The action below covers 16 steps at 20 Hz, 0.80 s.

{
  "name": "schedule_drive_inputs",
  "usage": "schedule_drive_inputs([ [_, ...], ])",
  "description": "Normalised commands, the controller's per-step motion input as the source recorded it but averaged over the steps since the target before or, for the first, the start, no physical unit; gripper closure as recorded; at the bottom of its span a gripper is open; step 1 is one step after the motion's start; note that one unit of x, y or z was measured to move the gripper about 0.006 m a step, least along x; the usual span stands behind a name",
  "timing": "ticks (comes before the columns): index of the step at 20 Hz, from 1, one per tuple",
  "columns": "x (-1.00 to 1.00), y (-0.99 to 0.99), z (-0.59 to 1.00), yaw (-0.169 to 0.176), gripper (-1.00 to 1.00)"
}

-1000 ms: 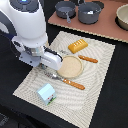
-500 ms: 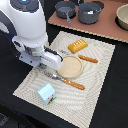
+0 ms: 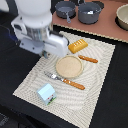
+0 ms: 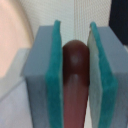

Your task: Interact with the objects in diverse but meaningful ways.

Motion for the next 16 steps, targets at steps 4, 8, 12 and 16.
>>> schedule_drive_inputs([
  [4,-0.02,0.72,0.72,0.004,1.0],
  [8,-0.25,0.75,0.1,0.02,1.0],
  [12,-0.43,0.74,-0.06,0.02,1.0],
  [16,-0.51,0.73,-0.2,0.029,1.0],
])
